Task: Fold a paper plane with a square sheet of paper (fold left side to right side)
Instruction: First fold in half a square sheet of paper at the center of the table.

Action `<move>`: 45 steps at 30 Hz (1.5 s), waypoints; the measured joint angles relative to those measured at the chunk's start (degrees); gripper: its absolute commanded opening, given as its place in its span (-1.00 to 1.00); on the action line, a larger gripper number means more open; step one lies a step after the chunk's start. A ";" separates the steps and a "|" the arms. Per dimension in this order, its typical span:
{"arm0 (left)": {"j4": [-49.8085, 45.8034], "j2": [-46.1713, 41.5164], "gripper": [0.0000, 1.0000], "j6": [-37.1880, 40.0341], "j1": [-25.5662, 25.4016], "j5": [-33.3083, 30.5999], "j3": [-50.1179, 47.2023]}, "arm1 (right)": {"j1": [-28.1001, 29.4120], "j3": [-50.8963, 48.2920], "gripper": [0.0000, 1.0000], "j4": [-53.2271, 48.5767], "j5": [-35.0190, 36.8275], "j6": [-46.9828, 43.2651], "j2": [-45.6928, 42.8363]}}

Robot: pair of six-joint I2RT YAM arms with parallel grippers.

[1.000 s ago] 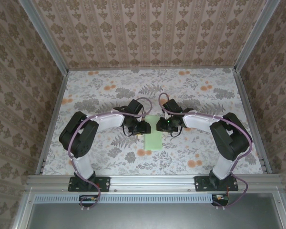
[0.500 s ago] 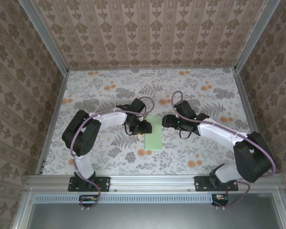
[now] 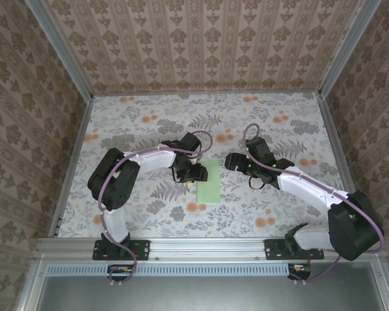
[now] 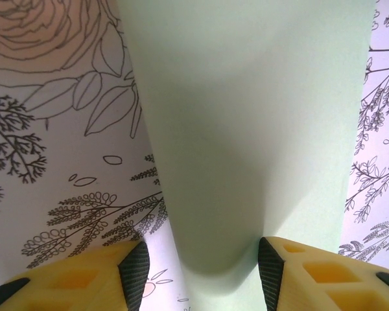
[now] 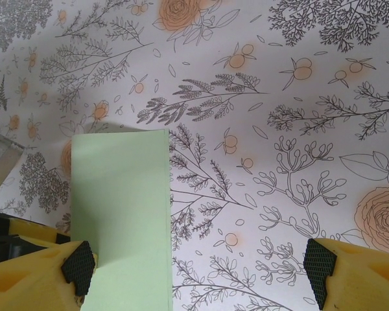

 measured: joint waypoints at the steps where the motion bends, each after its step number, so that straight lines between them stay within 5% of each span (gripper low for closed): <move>1: -0.22 0.13 0.06 0.00 -0.04 -0.07 0.17 | 0.00 0.00 0.75 0.00 0.00 0.00 -0.07; 45: -4.96 2.64 0.10 1.25 -0.74 -1.38 4.26 | -0.20 -0.92 0.78 0.17 0.00 0.20 -0.20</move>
